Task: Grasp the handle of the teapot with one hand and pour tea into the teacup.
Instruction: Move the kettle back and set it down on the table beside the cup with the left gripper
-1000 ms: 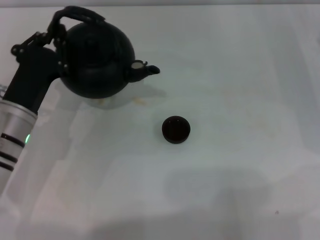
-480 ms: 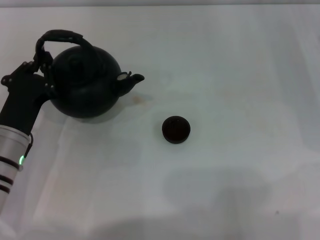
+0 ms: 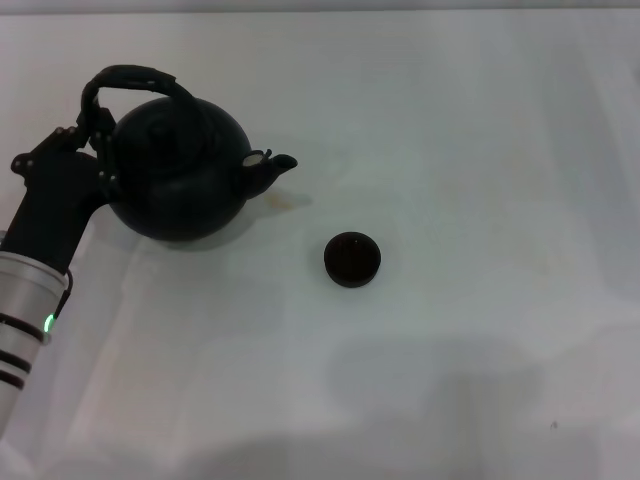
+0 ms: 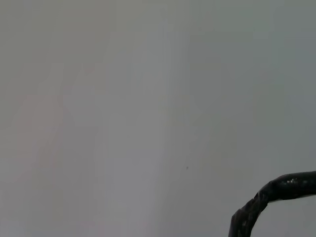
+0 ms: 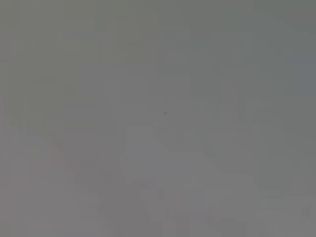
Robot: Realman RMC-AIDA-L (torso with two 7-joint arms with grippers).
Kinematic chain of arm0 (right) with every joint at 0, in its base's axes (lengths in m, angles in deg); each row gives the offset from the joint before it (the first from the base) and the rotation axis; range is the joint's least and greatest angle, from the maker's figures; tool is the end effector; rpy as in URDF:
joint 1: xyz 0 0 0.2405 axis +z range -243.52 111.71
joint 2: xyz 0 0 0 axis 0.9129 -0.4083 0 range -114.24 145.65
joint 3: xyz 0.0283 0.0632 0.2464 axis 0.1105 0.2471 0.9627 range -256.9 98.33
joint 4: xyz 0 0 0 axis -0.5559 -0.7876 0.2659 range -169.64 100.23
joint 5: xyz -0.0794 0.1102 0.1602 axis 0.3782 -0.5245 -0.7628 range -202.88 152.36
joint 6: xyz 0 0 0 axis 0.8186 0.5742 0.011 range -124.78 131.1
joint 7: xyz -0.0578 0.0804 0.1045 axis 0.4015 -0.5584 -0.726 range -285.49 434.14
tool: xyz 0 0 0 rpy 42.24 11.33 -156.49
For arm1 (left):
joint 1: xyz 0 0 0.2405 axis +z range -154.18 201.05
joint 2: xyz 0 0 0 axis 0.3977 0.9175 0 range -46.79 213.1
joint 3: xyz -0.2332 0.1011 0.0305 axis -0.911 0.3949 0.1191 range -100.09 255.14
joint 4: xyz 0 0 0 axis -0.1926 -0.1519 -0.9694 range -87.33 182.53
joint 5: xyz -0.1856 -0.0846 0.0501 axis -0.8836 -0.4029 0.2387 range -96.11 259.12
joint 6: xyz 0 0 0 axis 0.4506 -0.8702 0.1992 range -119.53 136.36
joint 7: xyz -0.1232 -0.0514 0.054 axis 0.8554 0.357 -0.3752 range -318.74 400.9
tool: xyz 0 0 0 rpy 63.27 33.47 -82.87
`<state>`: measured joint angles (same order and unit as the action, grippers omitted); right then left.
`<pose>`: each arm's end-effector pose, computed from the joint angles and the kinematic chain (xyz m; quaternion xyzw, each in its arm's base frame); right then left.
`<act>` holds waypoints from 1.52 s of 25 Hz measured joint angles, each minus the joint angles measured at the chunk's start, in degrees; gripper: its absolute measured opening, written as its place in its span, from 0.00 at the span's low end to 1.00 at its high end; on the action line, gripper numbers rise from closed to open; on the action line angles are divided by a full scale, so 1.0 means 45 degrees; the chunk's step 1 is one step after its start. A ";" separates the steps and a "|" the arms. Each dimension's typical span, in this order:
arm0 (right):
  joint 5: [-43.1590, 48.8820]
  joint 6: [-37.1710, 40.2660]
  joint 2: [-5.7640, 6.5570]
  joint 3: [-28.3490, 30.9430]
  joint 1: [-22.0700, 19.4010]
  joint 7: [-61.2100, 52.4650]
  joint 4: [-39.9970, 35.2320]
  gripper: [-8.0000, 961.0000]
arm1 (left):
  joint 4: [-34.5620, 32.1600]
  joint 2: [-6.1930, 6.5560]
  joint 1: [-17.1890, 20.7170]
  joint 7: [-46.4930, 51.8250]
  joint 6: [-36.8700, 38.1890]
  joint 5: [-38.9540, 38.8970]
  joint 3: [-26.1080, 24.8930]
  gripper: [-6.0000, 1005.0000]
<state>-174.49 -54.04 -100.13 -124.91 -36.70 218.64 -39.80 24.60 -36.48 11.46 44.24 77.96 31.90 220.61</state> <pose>0.3706 0.3625 0.0495 -0.5964 0.3803 0.3520 0.6130 -0.3120 0.2621 -0.0606 -0.7168 -0.2500 -0.3314 0.5603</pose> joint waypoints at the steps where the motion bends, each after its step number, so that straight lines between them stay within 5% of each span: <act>1: 0.0000 0.0003 0.0000 -0.0005 0.0000 0.0000 0.0001 0.87 | 0.0017 -0.0001 0.0000 0.0000 -0.0003 0.0000 -0.0001 0.11; 26: 0.0013 0.0038 -0.0040 -0.0034 -0.0058 0.0000 0.0207 0.87 | 0.0364 0.0043 -0.0012 0.0002 -0.0492 0.0067 0.0017 0.11; 38: 0.0020 0.0030 -0.0039 -0.0021 -0.0035 0.0000 0.0294 0.87 | 0.0302 0.0023 0.0163 0.0128 0.0062 0.0047 -0.0010 0.51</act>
<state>-174.41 -53.91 -100.31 -125.01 -36.85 218.64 -38.48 25.96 -36.38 12.19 44.82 78.24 32.11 220.57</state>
